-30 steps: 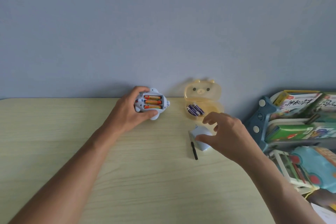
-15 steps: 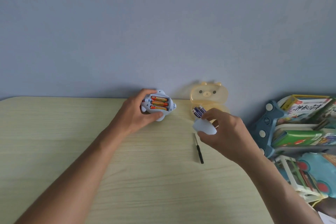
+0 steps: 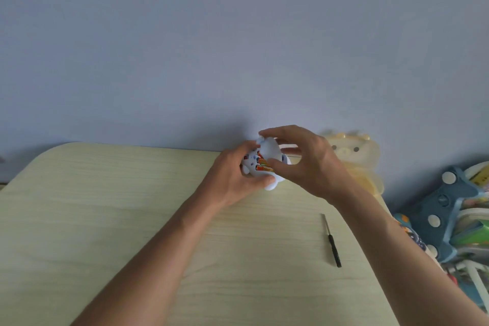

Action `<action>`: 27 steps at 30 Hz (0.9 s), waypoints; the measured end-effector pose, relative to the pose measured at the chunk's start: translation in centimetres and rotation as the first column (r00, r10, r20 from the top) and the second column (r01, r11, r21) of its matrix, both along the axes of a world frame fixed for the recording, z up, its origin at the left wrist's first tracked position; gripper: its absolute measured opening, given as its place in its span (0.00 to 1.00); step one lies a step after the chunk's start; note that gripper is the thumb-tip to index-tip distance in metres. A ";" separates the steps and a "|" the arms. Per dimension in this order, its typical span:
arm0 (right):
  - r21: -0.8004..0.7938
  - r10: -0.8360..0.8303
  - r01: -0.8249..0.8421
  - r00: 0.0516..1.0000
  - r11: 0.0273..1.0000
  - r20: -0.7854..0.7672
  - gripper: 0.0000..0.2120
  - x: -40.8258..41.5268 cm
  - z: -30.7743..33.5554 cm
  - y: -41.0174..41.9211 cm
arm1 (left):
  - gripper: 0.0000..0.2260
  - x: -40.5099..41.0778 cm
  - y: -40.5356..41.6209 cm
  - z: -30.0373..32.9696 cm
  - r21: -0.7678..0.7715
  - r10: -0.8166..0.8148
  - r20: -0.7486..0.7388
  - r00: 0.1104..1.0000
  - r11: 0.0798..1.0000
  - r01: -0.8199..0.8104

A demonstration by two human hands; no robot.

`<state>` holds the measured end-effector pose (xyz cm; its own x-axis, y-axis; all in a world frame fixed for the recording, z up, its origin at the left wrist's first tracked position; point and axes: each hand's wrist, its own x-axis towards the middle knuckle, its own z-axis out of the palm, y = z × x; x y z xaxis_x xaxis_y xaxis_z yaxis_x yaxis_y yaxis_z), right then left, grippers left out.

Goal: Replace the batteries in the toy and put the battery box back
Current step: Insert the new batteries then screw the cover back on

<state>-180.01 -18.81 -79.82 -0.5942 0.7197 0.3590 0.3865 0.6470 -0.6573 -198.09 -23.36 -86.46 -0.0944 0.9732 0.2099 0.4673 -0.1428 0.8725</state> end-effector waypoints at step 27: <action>0.260 0.036 -0.181 0.877 0.949 0.478 0.22 0.0 -0.7 2.3 | 0.23 0.0 0.8 -0.9 -0.024 0.024 -0.080 0.997 0.999 -0.026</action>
<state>-180.04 -16.52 -80.51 -0.8111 0.5482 0.2038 0.5141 0.8344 -0.1987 -198.12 -22.57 -87.35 -0.1025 0.9758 0.1933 0.5383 -0.1091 0.8357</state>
